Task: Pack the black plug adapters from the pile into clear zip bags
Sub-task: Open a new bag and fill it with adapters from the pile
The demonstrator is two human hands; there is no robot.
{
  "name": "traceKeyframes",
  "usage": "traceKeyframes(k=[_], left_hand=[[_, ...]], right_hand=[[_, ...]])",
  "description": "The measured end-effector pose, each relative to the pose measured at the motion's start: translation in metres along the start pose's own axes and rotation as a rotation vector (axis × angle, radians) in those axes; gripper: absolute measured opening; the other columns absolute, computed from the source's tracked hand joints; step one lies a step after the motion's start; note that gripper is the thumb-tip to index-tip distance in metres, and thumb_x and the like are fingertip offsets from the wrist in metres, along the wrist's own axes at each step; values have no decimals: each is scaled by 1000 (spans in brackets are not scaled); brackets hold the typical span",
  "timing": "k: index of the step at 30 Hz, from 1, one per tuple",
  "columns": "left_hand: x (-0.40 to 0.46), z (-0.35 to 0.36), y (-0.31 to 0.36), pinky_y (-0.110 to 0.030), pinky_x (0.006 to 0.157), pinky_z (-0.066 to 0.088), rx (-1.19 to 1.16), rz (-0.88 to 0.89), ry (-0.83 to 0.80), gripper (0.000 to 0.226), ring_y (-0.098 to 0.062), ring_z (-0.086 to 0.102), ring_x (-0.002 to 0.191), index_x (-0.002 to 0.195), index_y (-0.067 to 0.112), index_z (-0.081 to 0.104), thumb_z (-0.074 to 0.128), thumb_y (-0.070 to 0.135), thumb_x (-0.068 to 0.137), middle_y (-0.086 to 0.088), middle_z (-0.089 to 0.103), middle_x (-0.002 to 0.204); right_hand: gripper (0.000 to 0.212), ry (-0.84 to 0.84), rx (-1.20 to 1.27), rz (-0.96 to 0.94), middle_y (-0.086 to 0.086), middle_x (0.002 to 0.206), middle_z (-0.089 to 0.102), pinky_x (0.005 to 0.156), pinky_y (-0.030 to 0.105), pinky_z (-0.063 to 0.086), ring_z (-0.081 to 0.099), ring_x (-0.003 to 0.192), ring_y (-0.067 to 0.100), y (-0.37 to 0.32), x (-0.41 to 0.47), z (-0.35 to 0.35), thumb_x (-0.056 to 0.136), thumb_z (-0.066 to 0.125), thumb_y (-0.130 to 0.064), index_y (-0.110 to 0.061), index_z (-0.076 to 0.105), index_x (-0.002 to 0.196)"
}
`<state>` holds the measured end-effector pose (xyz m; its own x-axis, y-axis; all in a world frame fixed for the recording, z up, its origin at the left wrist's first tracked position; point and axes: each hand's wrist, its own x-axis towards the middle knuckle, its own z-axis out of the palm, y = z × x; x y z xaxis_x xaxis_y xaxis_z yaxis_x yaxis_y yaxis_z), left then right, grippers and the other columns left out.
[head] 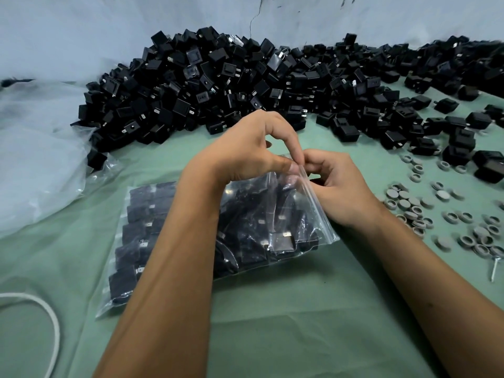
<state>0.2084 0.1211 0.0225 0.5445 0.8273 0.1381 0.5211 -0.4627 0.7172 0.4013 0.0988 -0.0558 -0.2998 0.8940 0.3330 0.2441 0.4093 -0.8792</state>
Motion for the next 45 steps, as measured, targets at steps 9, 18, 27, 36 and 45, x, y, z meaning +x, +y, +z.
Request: traceKeyframes(k=[9, 18, 27, 36, 45], left_hand=[[0, 2, 2, -40, 104, 48, 4, 5, 5, 15, -8, 58, 116, 84, 28, 80, 89, 17, 78, 4, 64, 117], [2, 3, -3, -34, 101, 47, -27, 15, 11, 16, -6, 59, 114, 82, 30, 80, 90, 19, 77, 5, 65, 115], [3, 5, -4, -46, 93, 56, -70, 8, 0, 14, -18, 63, 111, 83, 24, 81, 89, 14, 77, -2, 66, 114], [2, 3, -9, -45, 91, 56, -89, 10, 6, 11, -17, 63, 111, 84, 17, 82, 89, 14, 77, -3, 68, 109], [1, 2, -8, -38, 87, 58, -117, 28, 10, 11, -21, 65, 107, 83, 13, 81, 88, 8, 77, -9, 70, 107]], right_hand=[[27, -40, 103, 6, 5, 94, 80, 83, 52, 60, 77, 91, 29, 1, 1, -2, 89, 81, -25, -18, 62, 107], [8, 152, 76, 72, 1, 91, 79, 81, 40, 59, 77, 89, 16, -2, 2, -1, 97, 69, -10, -11, 65, 103], [29, 292, -753, 147, 4, 114, 67, 88, 32, 45, 51, 115, 23, 31, 41, -14, 92, 72, -24, -15, 62, 118], [76, -8, -1099, 226, 20, 165, 12, 109, 57, 40, 26, 143, 47, 62, 139, -4, 93, 64, -22, -21, 24, 158], [30, 188, -553, 60, 9, 119, 62, 96, 37, 46, 57, 111, 24, 52, 149, 10, 93, 62, -20, -14, 71, 121]])
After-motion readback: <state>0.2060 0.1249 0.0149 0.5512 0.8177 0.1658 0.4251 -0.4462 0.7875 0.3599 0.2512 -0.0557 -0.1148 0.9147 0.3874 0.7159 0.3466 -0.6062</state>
